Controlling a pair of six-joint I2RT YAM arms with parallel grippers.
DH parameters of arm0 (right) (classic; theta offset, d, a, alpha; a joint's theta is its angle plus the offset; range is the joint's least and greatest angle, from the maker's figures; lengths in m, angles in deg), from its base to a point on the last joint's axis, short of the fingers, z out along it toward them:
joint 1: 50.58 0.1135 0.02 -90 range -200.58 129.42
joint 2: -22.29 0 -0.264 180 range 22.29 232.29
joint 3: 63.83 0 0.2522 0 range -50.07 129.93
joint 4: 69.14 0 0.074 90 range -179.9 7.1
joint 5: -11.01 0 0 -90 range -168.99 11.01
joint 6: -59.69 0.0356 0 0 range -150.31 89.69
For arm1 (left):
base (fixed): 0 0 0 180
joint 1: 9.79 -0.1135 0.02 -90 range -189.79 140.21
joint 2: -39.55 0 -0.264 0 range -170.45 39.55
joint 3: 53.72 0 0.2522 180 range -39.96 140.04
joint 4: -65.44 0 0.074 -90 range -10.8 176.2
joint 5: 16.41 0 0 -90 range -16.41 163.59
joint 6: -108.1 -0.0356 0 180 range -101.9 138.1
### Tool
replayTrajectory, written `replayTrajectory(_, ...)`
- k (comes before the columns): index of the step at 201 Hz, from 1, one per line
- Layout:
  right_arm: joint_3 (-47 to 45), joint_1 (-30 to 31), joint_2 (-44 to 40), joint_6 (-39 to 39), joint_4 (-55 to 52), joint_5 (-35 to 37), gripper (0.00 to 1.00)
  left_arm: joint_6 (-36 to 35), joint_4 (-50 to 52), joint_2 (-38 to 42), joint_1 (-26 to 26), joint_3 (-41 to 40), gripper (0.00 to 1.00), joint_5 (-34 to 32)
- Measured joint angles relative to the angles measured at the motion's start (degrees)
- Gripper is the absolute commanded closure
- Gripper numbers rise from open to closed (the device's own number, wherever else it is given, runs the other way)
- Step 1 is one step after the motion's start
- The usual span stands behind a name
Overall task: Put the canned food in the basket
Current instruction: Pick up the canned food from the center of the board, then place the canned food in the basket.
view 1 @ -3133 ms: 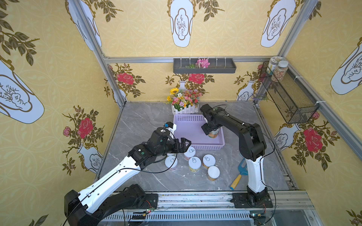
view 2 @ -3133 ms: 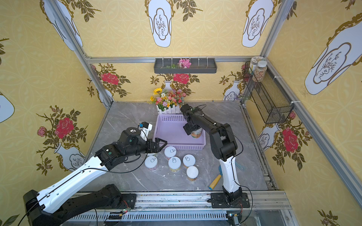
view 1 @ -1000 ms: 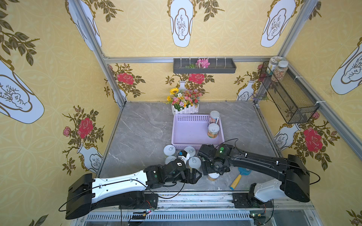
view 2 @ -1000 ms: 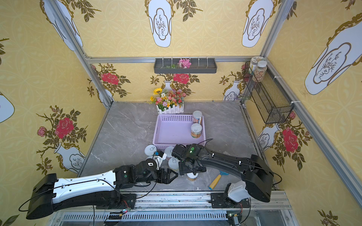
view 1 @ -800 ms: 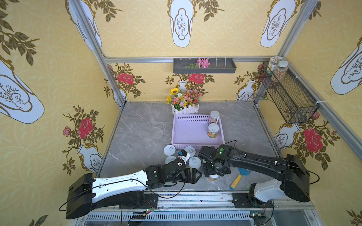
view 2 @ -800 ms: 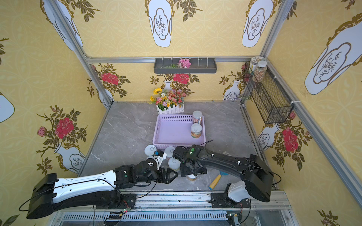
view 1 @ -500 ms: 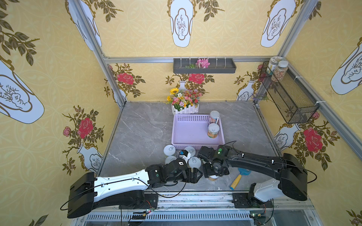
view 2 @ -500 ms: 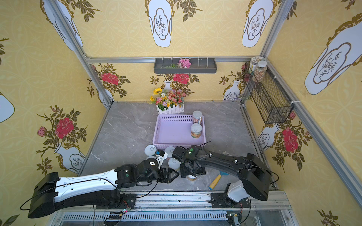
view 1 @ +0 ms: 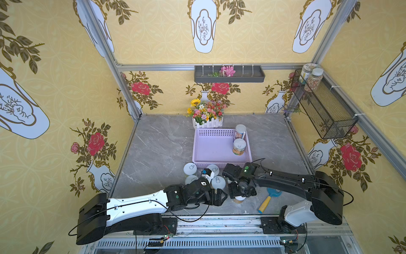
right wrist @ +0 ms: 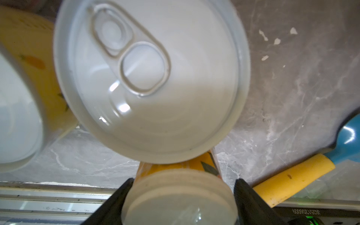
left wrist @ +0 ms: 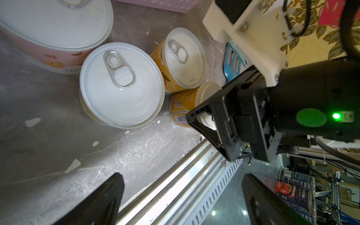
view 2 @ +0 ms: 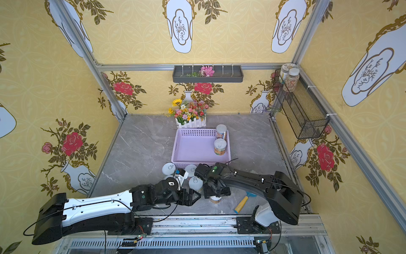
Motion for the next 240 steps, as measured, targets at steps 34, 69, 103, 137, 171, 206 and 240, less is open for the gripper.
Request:
replayTrajectory(34, -0.5, -0.6, -0.7, -0.2, 0.7, -0.7, 0.23, -0.2, 0.4, -0.5, 0.0, 0.5, 0.00, 0.0)
replayTrajectory(69, -0.7, -0.9, -0.9, -0.3, 0.6, -1.4, 0.26, -0.5, 0.4, -1.4, 0.0, 1.0, 0.00, 0.2)
replayTrajectory(103, -0.6, -0.9, -1.3, -0.5, -0.1, -1.4, 0.30, -0.9, 0.5, -1.4, 0.0, 1.2, 0.00, 0.2)
replayTrajectory(137, 1.0, -0.7, -3.5, -0.5, -2.8, -0.9, 0.36, -0.9, 0.4, -0.6, 0.0, 1.4, 0.00, 0.2)
replayTrajectory(171, 4.3, 0.0, -7.4, -1.5, -7.2, 0.3, 0.42, -0.8, 0.3, 1.7, -0.6, 3.1, 0.00, 0.4)
replayTrajectory(206, 10.9, 0.0, -9.6, -3.8, -12.1, 3.3, 0.47, -1.1, 0.4, 5.8, -5.5, 3.7, 0.00, 1.5)
replayTrajectory(240, 15.3, -1.6, -8.9, -7.5, -14.9, 6.3, 0.49, -2.4, 1.5, 8.1, -9.2, 4.8, 0.00, 2.5)
